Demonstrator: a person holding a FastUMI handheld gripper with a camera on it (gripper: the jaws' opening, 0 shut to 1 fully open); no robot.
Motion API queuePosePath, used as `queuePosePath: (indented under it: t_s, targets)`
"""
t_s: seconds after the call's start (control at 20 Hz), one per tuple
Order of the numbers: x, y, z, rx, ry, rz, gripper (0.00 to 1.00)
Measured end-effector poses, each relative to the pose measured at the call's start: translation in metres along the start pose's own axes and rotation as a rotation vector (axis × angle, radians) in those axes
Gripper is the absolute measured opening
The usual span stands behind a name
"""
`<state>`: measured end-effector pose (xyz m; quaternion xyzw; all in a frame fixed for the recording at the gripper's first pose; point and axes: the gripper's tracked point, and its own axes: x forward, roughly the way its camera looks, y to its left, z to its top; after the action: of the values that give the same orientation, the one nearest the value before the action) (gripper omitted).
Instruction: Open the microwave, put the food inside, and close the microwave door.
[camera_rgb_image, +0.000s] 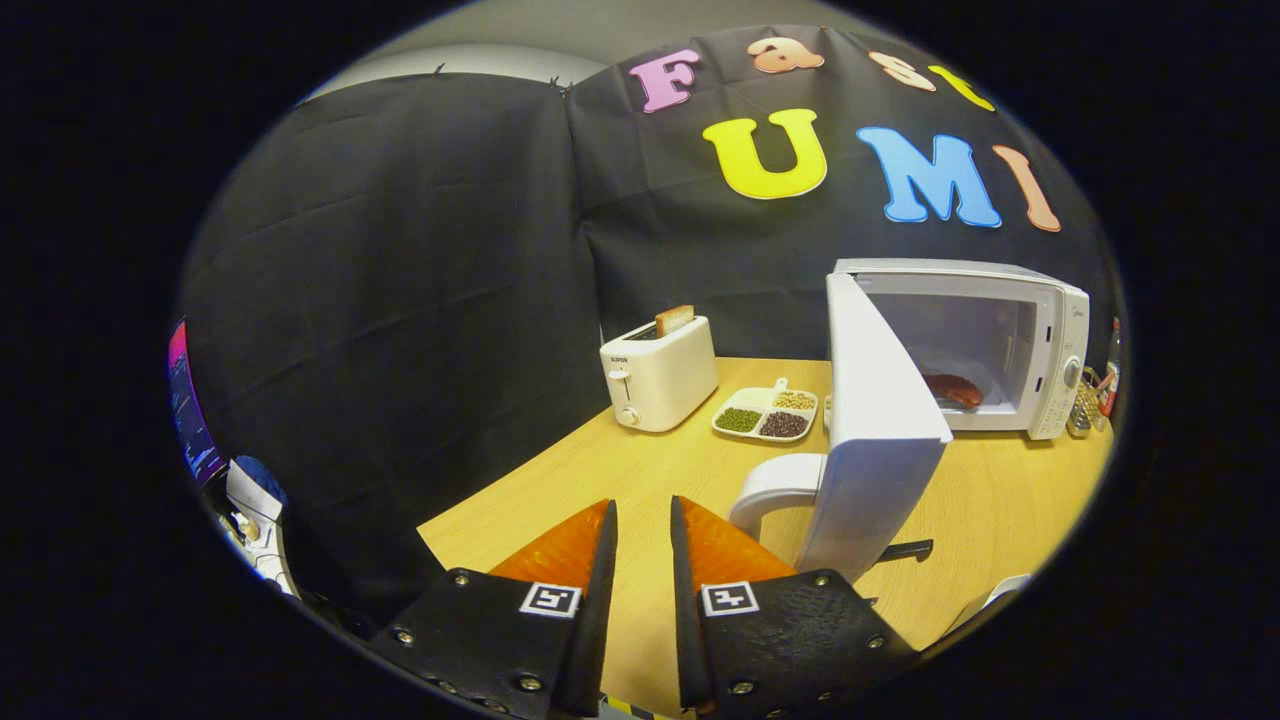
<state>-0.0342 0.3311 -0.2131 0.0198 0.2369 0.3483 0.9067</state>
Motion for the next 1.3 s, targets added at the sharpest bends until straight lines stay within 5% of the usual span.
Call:
queuePosePath:
  t_s: [0.05, 0.55, 1.3]
  targets:
    - [-0.001, -0.004, 0.008, 0.001, -0.006, 0.005, 0.02]
    - [-0.008, -0.041, 0.009, 0.017, 0.007, -0.041, 0.01]
    - [-0.028, -0.181, 0.019, 0.118, -0.020, -0.261, 0.01]
